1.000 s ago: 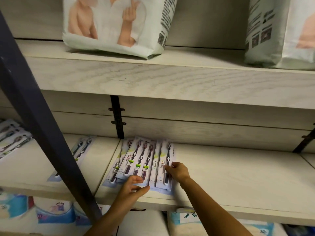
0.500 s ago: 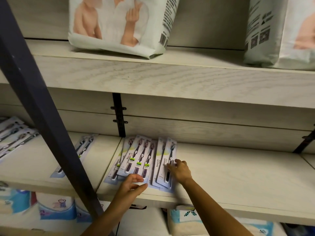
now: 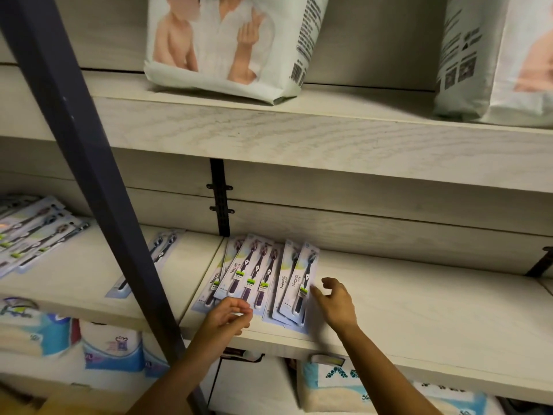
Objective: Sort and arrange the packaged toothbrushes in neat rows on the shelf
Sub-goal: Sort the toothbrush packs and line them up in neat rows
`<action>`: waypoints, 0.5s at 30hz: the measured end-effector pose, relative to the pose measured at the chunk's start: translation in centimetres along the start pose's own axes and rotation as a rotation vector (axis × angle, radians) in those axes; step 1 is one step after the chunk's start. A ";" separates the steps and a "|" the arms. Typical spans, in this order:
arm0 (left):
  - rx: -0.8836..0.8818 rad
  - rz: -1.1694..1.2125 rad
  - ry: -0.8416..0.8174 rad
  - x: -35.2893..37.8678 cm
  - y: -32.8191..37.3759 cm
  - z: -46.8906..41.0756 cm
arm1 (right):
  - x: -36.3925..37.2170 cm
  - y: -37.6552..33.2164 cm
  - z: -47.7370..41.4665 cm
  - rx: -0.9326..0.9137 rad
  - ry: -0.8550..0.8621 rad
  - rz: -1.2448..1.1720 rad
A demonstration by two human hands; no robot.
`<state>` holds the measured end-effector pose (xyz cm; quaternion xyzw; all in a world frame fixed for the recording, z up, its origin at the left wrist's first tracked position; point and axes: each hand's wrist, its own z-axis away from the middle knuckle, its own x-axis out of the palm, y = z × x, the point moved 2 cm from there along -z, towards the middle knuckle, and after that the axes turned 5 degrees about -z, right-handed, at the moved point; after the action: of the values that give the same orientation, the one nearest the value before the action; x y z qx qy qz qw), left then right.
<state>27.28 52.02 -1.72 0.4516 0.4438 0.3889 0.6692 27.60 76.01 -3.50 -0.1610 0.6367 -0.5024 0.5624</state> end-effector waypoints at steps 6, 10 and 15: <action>0.069 -0.034 0.006 -0.9 0.6 2.1 | 2.1 -0.8 1.1 0.025 -0.192 0.047; 0.099 -0.006 0.049 -2.5 1.3 3.4 | 2.5 -1.5 2.2 -0.085 -0.131 0.083; 0.102 0.001 0.065 -6.1 1.6 3.5 | 2.0 -4.6 4.6 -0.283 0.033 0.146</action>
<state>28.56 46.00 1.98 0.4722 0.4845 0.3805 0.6304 29.37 70.29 -0.18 -0.1837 0.7203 -0.3678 0.5586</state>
